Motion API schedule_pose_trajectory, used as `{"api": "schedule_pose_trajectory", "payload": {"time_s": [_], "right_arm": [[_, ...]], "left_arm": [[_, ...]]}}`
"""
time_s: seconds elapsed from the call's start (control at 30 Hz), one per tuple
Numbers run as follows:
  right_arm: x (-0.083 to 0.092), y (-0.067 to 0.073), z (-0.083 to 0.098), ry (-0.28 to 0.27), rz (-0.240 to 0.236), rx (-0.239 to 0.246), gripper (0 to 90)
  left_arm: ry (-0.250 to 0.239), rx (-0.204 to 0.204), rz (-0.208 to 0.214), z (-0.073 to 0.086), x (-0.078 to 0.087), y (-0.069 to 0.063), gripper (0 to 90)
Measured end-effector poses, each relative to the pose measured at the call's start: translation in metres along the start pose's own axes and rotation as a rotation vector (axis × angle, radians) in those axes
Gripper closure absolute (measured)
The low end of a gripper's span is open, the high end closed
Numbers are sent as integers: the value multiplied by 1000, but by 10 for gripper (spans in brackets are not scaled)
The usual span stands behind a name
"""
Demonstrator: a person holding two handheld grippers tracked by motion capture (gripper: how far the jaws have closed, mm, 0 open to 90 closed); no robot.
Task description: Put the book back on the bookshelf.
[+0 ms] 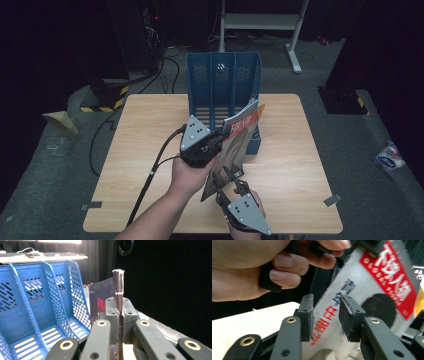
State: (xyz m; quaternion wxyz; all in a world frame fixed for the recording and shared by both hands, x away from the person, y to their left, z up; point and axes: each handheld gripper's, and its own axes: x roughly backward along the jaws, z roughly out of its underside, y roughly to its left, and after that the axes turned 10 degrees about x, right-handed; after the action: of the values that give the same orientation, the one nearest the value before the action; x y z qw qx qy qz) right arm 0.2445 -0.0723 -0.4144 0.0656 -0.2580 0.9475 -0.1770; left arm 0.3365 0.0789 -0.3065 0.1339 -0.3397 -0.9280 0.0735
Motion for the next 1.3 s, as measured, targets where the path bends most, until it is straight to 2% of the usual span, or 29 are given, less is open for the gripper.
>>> {"api": "schedule_pose_trajectory", "payload": {"time_s": [0.1, 0.27, 0.43, 0.5, 0.63, 0.7, 0.9, 1.0, 1.07, 1.2, 1.3], "right_arm": [[2, -5, 2, 14, 9, 0, 652], [1, -18, 14, 66, 20, -27, 647], [1, -27, 28, 119, 13, -58, 615], [1, -28, 31, 137, 2, -80, 586], [1, -23, 28, 136, -30, -95, 541], [-2, -19, 25, 133, -48, -89, 523], [-16, -4, 12, 127, -110, -133, 425], [-22, 3, 5, 124, -106, -132, 376], [-27, 6, 1, 129, -104, -150, 366], [-32, 7, -5, 117, -82, -152, 355], [-37, 6, -9, 121, -61, -146, 353]], "left_arm": [[8, -25, -9, 2, 3, 9, 865], [6, -18, -10, 4, 8, 22, 865], [-14, -43, -15, 5, 14, 26, 866], [-15, -40, -20, 5, 14, 27, 866], [-19, -16, -20, 4, 13, 29, 866], [-18, -20, -19, 4, 12, 28, 866], [-21, -2, -18, 5, 8, 24, 866], [-22, 0, -17, 6, 7, 20, 866], [-29, 8, -13, 7, 6, 17, 866], [-33, -1, -11, 7, 5, 13, 866], [-41, 7, -1, 7, 5, 11, 866]]}}
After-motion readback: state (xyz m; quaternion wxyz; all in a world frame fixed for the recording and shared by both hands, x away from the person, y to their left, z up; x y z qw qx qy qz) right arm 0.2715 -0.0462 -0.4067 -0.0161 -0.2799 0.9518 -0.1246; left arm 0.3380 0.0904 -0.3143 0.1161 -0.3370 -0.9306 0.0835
